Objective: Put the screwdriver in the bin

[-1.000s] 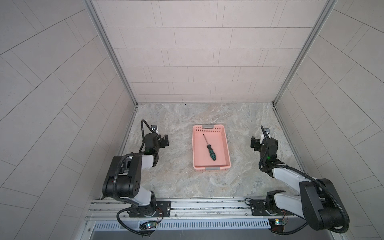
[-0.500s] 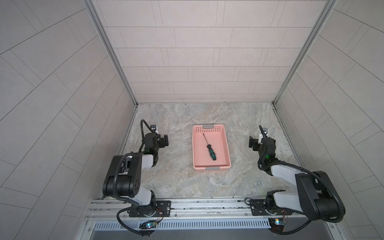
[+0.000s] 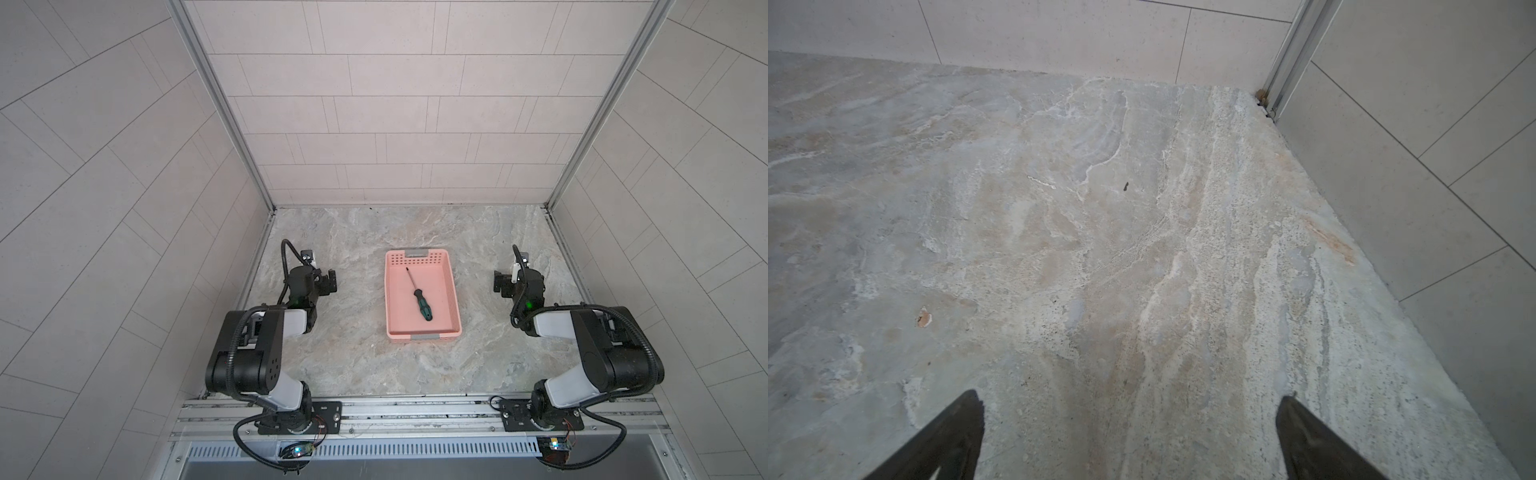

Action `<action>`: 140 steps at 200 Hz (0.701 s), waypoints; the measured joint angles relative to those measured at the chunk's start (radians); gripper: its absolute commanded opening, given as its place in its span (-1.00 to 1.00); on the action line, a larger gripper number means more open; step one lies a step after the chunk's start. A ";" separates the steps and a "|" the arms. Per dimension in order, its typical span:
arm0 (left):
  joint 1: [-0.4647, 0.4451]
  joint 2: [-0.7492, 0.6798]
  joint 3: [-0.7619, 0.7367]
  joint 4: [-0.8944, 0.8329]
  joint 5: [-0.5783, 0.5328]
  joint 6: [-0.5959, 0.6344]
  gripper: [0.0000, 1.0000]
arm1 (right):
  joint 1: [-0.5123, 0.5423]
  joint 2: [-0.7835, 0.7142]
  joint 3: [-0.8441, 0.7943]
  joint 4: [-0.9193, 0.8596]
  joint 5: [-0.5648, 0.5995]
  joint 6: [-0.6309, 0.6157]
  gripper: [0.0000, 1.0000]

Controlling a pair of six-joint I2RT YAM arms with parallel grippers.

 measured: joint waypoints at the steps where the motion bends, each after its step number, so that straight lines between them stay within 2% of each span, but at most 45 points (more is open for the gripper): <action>1: 0.000 0.000 0.000 0.000 0.000 0.000 0.99 | 0.000 0.000 0.000 0.000 0.000 0.000 0.99; 140: -0.016 0.000 0.000 0.000 -0.035 0.001 0.99 | 0.031 0.000 0.009 -0.002 0.042 -0.004 0.99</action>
